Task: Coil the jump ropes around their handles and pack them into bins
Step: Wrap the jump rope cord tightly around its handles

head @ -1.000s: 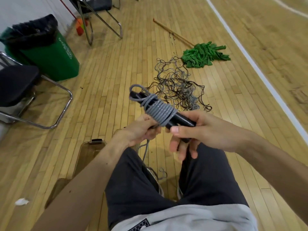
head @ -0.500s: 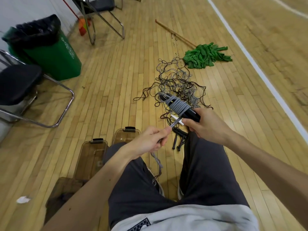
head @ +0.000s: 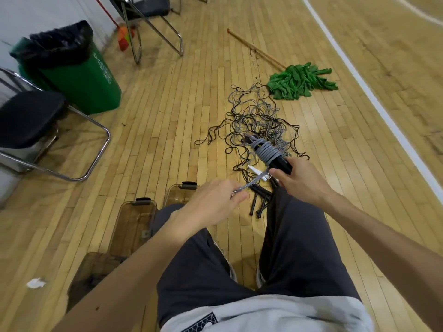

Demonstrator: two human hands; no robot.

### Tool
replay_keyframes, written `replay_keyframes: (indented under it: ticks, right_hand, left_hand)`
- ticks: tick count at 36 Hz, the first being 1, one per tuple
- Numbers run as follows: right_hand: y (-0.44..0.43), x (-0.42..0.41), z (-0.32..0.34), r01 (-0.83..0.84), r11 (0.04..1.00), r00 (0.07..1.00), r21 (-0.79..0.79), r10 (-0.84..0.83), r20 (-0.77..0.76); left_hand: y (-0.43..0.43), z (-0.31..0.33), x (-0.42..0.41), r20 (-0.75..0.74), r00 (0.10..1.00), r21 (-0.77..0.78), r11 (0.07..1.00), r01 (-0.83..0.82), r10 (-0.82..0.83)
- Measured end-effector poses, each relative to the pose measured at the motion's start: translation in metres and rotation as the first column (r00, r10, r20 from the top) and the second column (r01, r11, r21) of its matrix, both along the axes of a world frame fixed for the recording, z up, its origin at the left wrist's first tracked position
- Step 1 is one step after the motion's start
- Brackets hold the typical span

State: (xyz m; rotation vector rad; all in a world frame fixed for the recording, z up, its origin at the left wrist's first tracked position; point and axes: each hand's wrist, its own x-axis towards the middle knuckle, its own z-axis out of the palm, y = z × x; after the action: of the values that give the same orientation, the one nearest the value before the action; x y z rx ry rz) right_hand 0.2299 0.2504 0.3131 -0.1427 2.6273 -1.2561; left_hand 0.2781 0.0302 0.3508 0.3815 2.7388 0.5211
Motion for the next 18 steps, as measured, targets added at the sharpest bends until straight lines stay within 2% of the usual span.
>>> replay_keyframes:
  ticks: [4, 9, 13, 18]
  right_hand:
    - [0.007, -0.003, -0.010, 0.032, 0.999, 0.995, 0.005, -0.033, 0.097]
    - [0.004, -0.003, -0.013, 0.033, 0.993, 0.995, 0.116, -0.044, 0.089]
    - [0.001, -0.004, -0.009, -0.043, 0.978, 0.989, 0.204, 0.013, 0.145]
    - [-0.006, -0.001, -0.005, -0.141, 0.971, 0.965, 0.194, 0.091, 0.245]
  left_hand:
    - [-0.002, -0.001, 0.001, -0.080, 0.997, -0.113, 0.993, -0.027, 0.018]
    - [0.005, 0.005, 0.002, -0.191, 0.978, -0.197, 0.979, 0.047, -0.085]
    - [0.009, 0.023, -0.002, -0.239, 0.956, -0.223, 0.968, 0.118, -0.172]
    - [0.004, 0.048, -0.018, -0.238, 0.922, -0.338, 0.916, 0.216, -0.305]
